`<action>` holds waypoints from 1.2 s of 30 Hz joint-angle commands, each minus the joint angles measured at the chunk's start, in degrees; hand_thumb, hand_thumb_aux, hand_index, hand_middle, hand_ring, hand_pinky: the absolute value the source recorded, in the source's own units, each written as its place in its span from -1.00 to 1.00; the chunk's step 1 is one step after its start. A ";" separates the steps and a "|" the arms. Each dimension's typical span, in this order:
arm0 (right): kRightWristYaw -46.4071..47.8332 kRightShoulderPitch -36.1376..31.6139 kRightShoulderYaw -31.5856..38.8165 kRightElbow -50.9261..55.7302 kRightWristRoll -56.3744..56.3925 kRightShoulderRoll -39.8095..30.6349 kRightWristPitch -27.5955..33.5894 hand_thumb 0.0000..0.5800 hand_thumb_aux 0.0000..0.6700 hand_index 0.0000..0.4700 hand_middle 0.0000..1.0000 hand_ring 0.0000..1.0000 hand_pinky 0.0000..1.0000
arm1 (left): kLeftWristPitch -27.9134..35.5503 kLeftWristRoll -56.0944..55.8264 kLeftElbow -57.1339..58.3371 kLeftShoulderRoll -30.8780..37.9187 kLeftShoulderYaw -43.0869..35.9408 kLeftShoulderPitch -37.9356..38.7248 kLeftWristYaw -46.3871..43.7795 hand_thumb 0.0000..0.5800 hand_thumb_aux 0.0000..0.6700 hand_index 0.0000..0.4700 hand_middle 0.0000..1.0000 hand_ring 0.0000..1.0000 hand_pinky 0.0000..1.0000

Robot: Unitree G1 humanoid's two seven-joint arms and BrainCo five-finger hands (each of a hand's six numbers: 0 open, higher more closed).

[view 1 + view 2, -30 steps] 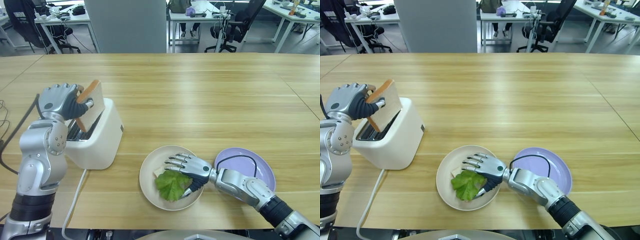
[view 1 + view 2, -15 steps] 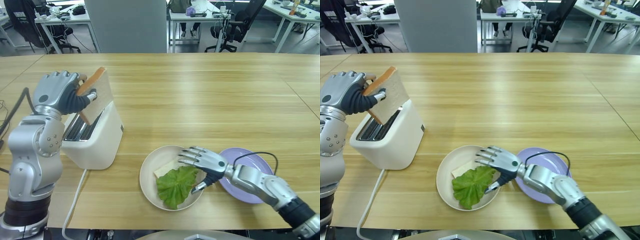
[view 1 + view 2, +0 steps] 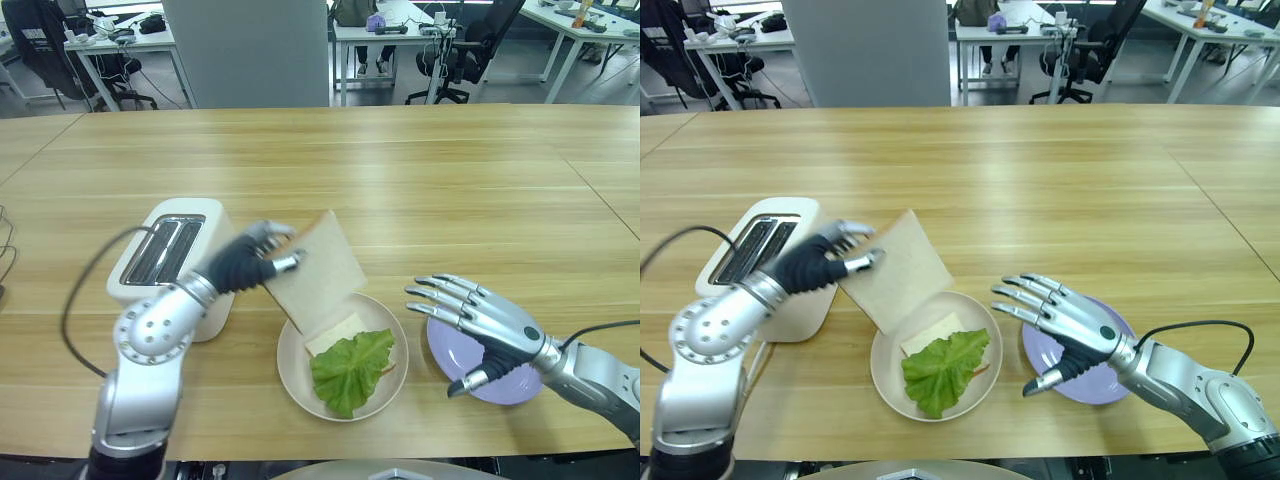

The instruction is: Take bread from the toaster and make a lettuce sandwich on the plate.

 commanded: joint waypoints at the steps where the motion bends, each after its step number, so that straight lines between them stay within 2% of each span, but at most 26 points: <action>1: 0.52 1.21 -0.74 -4.17 -1.78 1.73 -2.58 -1.00 -1.00 -1.00 -1.00 -1.00 -1.00 | -0.87 -2.64 5.14 -2.85 -7.48 2.88 0.75 1.00 1.00 0.96 1.00 1.00 1.00; 7: 3.93 2.31 1.76 -6.28 -2.98 4.94 -4.27 -1.00 -1.00 -1.00 -1.00 -1.00 -1.00 | -7.72 0.38 15.07 -4.21 -15.53 4.44 4.48 1.00 1.00 0.96 1.00 1.00 1.00; 18: 12.11 2.12 8.55 -3.17 -4.88 7.75 -3.82 -1.00 -1.00 -1.00 -1.00 -1.00 -1.00 | -19.36 5.62 29.93 -2.22 -19.78 2.73 9.77 1.00 1.00 0.96 1.00 1.00 1.00; 25: 13.71 1.54 10.22 -0.26 -6.20 8.18 -2.89 -1.00 -1.00 -1.00 -1.00 -1.00 -1.00 | -23.64 7.79 33.70 -0.83 -19.42 1.30 11.57 1.00 1.00 0.96 1.00 1.00 1.00; 36: 15.11 -0.49 11.78 2.29 -6.67 9.01 -1.12 -1.00 -1.00 -1.00 -1.00 -1.00 -1.00 | -25.76 7.28 35.88 -0.90 -18.62 1.16 12.23 1.00 1.00 0.96 1.00 1.00 1.00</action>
